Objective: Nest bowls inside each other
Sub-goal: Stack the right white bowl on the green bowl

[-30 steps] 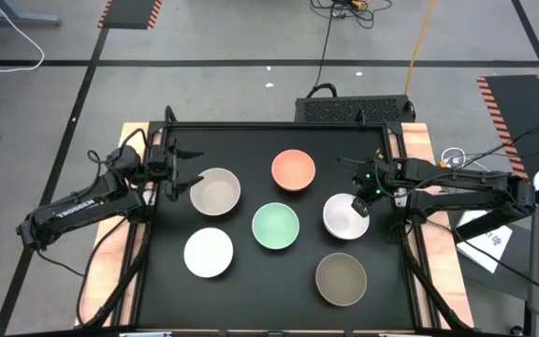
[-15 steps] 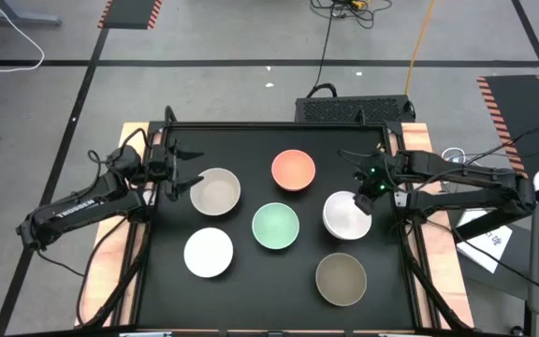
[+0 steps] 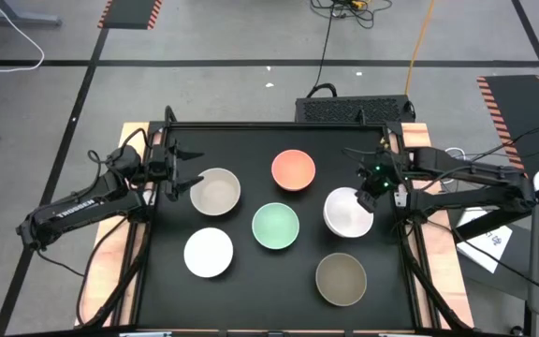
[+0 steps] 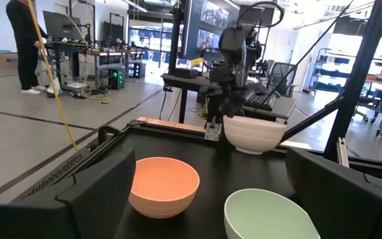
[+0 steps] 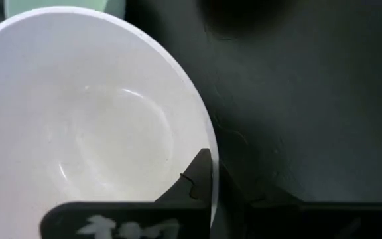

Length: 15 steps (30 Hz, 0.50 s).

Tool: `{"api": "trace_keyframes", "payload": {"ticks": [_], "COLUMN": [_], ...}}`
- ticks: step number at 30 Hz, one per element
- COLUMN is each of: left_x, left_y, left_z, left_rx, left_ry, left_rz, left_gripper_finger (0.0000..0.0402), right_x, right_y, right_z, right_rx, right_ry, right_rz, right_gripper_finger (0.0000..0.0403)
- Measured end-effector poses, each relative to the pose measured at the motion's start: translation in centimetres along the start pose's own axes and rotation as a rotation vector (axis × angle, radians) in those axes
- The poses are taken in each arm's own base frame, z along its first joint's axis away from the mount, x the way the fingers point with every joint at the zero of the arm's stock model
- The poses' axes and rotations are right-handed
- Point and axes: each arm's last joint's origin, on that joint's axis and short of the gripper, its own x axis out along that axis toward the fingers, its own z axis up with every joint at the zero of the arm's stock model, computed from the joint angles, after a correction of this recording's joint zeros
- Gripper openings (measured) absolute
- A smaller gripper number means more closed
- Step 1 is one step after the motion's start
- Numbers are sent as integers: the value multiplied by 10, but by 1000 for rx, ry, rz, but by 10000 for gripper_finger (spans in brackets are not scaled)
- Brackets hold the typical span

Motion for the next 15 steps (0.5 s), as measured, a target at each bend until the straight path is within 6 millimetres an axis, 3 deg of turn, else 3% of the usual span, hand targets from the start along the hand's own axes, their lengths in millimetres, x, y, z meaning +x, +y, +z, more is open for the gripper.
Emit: {"api": "trace_keyframes", "payload": {"ticks": [15], "left_x": [0], "left_y": [0], "left_z": [0], "left_rx": [0], "left_ry": [-3], "left_rz": [7], "left_gripper_finger": [392], "right_x": [-38], "right_y": [25], "right_z": [44], "right_rx": [-145], "right_ry": [-20], "right_rz": [-24], "right_gripper_finger": [0]}}
